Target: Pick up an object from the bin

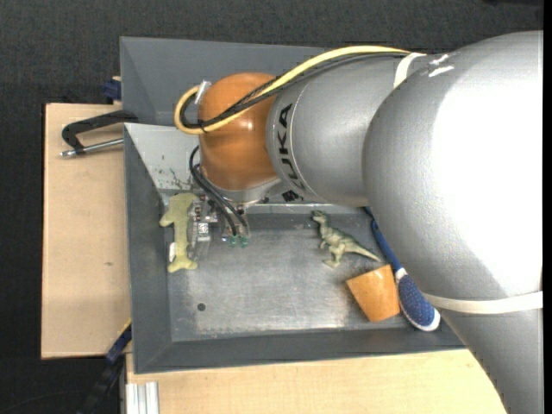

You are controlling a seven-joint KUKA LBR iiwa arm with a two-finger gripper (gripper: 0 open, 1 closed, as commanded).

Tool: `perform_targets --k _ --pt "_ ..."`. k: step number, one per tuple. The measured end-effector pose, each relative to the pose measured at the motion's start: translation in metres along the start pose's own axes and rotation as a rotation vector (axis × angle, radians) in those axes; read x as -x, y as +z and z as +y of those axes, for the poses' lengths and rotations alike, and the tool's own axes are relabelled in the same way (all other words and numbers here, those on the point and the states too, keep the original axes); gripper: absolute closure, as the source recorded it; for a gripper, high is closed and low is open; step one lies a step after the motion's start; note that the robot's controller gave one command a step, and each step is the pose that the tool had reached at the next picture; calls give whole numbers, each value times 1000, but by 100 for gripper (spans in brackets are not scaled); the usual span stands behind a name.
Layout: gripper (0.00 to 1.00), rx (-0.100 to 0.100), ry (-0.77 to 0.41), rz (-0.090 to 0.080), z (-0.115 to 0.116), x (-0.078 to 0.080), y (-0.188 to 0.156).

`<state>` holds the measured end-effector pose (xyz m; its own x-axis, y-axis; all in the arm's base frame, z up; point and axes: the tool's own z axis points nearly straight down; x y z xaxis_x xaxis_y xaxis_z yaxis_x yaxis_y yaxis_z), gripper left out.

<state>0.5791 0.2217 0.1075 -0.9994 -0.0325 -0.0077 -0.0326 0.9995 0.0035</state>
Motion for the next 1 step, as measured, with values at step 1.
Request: perform_targets --k 1 --pt "100 -2 264 3 -24 -45 -74"
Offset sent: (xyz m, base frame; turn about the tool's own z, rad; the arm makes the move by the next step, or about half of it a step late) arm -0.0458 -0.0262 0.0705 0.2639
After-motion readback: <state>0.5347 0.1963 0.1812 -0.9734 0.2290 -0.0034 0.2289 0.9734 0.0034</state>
